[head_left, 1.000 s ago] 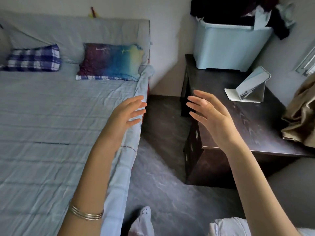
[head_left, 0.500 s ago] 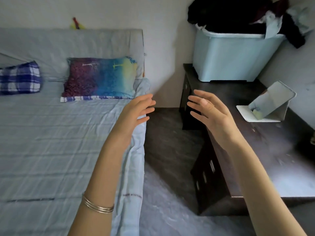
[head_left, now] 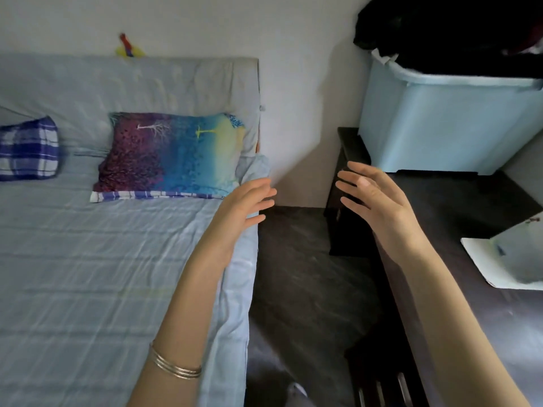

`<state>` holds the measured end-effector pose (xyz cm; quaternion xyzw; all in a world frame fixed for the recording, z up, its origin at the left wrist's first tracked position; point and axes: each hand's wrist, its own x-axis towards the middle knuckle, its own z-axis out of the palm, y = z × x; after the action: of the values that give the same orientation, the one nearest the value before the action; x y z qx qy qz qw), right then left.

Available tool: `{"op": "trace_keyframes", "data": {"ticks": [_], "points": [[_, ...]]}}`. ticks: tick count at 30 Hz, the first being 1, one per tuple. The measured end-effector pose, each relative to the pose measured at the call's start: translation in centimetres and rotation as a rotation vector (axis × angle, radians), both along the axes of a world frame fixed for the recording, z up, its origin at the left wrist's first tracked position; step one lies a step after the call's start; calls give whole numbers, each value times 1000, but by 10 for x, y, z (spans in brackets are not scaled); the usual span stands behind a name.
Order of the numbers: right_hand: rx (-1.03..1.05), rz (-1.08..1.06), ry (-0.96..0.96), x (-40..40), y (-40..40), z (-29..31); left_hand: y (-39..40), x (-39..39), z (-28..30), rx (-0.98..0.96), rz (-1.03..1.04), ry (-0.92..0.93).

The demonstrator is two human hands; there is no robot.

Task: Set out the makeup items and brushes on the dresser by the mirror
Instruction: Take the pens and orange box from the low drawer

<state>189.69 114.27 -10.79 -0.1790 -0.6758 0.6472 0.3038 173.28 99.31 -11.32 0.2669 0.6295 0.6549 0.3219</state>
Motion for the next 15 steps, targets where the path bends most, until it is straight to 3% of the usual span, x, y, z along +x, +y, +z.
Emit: {"op": "trace_keyframes", "data": {"ticks": [15], "points": [[-52, -77, -116, -172, 204, -25, 223, -179, -33, -47, -65, -79]]}}
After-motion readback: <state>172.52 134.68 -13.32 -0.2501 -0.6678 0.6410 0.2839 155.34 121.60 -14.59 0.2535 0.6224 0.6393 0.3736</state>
